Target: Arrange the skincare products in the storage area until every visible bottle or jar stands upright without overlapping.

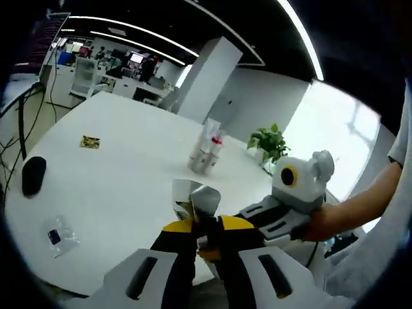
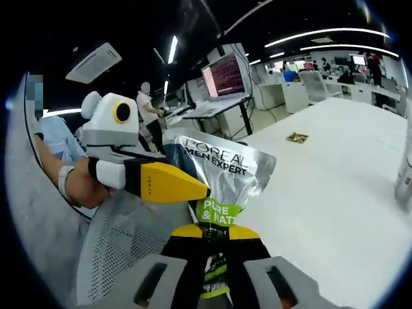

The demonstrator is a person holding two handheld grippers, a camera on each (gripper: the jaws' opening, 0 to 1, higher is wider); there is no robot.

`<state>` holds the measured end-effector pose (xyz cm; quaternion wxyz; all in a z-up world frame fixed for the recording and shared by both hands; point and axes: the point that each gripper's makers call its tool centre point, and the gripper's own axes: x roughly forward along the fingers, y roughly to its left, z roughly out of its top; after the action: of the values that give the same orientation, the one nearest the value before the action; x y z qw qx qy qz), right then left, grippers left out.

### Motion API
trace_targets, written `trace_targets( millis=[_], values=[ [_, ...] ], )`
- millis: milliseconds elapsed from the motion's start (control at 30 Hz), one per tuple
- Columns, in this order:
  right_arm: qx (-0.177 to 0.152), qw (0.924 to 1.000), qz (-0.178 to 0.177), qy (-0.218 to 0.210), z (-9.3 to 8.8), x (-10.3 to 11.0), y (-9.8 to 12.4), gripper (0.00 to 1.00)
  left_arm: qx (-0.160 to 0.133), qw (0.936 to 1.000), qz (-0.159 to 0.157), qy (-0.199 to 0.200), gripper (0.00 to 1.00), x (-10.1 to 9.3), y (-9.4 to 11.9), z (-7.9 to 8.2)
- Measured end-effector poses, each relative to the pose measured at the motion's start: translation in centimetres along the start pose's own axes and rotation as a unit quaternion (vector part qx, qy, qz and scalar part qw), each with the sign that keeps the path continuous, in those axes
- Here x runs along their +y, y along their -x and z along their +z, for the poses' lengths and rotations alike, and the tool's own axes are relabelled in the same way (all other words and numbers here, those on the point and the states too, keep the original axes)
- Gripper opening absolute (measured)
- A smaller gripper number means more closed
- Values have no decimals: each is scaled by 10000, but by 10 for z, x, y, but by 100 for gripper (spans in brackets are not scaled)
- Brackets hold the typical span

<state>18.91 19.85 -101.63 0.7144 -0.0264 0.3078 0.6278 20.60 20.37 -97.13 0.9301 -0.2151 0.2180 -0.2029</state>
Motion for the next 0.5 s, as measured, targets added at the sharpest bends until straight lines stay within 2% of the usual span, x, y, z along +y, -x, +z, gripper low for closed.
trace_targets(
  millis=[167,333,500],
  values=[
    [6,9999,-15,-152,-4,-3,0,9,71,10000,7,-30,7,-1,0,-3],
    [-38,9991,131,-397,-5,-5,4,15,114,9999,-8,-3,6,-1,0,-4],
    [-255,9946,476,-885,-2,-10,15,32,118,9997,-182,84,4,-5,2,-3]
  ],
)
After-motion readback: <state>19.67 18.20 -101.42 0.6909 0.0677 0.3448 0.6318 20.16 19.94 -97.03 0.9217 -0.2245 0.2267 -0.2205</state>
